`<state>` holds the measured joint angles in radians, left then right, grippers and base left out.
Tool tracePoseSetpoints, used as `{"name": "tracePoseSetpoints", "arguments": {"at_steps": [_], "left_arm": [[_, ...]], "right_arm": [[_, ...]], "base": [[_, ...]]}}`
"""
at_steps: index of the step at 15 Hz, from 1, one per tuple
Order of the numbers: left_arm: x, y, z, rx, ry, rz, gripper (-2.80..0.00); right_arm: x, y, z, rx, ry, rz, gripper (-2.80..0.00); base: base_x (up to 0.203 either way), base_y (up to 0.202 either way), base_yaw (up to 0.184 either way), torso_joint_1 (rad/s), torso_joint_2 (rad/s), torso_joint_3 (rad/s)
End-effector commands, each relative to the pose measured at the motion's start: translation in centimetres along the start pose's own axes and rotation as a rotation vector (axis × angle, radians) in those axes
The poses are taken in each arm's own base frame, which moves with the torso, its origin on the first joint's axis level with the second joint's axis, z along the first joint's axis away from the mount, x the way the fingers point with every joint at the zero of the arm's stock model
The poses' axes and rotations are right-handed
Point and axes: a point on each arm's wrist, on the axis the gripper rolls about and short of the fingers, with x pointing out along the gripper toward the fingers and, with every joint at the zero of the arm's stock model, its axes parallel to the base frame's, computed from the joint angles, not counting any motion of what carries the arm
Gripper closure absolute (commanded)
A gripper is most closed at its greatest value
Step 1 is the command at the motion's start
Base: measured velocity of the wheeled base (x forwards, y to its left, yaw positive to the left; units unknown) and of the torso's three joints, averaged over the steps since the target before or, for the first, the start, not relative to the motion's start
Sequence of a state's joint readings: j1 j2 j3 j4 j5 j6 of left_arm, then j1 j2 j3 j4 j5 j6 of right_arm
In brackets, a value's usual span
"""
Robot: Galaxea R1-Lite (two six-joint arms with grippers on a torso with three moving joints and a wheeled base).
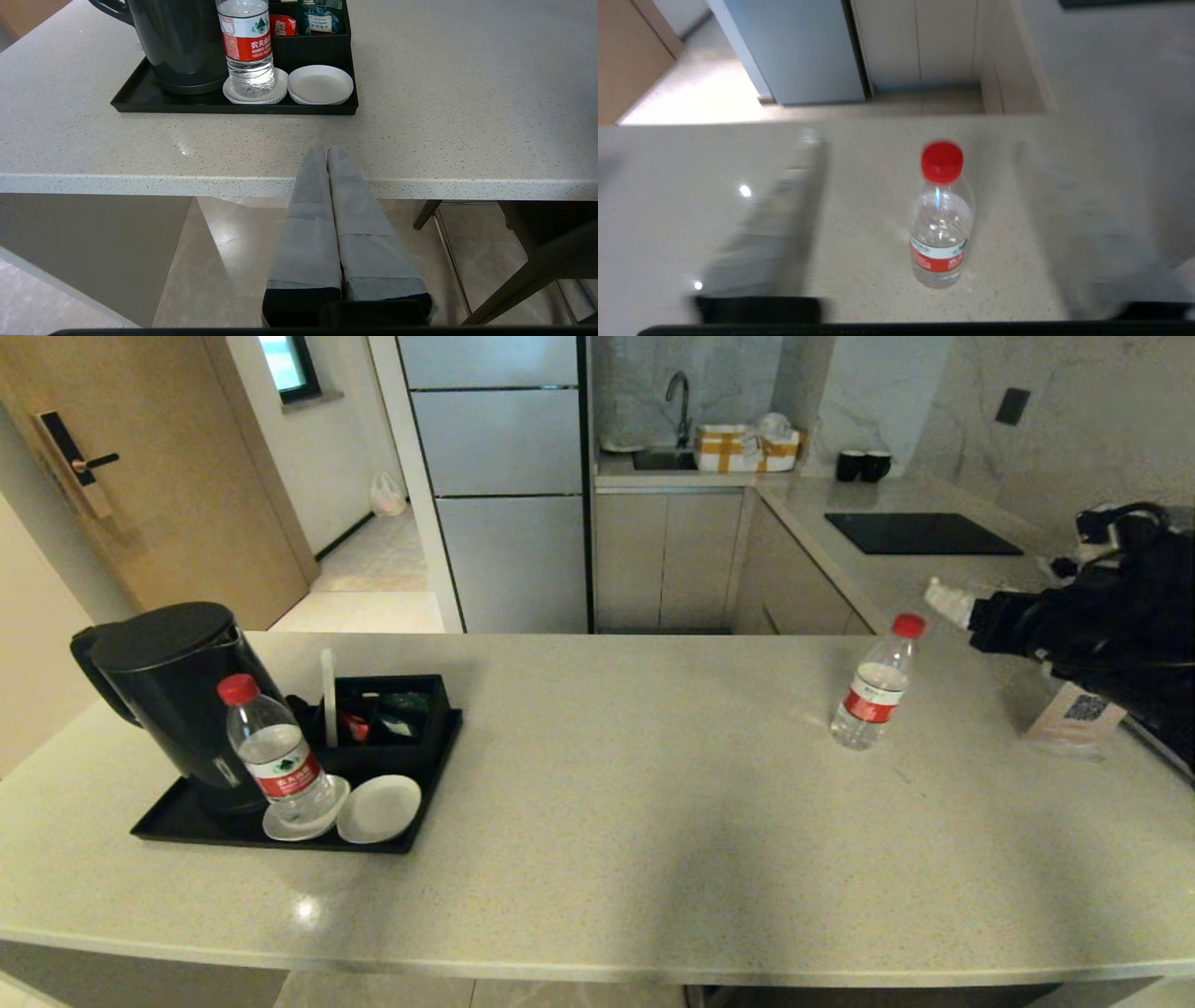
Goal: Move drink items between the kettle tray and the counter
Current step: Pick up the bottled water
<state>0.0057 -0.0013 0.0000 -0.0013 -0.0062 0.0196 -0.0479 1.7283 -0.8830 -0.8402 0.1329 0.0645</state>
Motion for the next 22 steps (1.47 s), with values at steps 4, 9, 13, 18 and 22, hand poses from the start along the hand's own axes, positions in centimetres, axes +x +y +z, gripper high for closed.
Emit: {"name": "tracePoseSetpoints", "arguments": {"at_steps": [4, 9, 13, 18, 22], "left_arm": [[0.0, 0.0, 0.0, -0.001, 0.003, 0.000, 0.00], [0.0, 0.0, 0.0, -0.003, 0.001, -0.001, 0.00], [0.0, 0.0, 0.0, -0.004, 0.001, -0.001, 0.00], [0.0, 0.0, 0.0, -0.003, 0.001, -0.001, 0.00], [0.0, 0.0, 0.0, -0.001, 0.001, -0.001, 0.00]], "right_arm": [[-3.4, 2.5, 3.1, -0.005, -0.078, 0.076, 0.00], [-3.1, 3.4, 2.3, -0.001, -0.050, 0.107, 0.00], [-2.7, 3.5, 1.8, 0.000, -0.034, 0.113, 0.00], [-2.4, 3.6, 1.5, 0.001, -0.026, 0.115, 0.00], [-2.3, 3.7, 1.4, 0.002, -0.020, 0.119, 0.00]], "base": [[0.000, 0.000, 0.000, 0.000, 0.00, 0.000], [0.000, 0.000, 0.000, 0.000, 0.00, 0.000], [0.000, 0.000, 0.000, 0.000, 0.00, 0.000], [0.000, 0.000, 0.000, 0.000, 0.00, 0.000], [0.000, 0.000, 0.000, 0.000, 0.00, 0.000]]}}
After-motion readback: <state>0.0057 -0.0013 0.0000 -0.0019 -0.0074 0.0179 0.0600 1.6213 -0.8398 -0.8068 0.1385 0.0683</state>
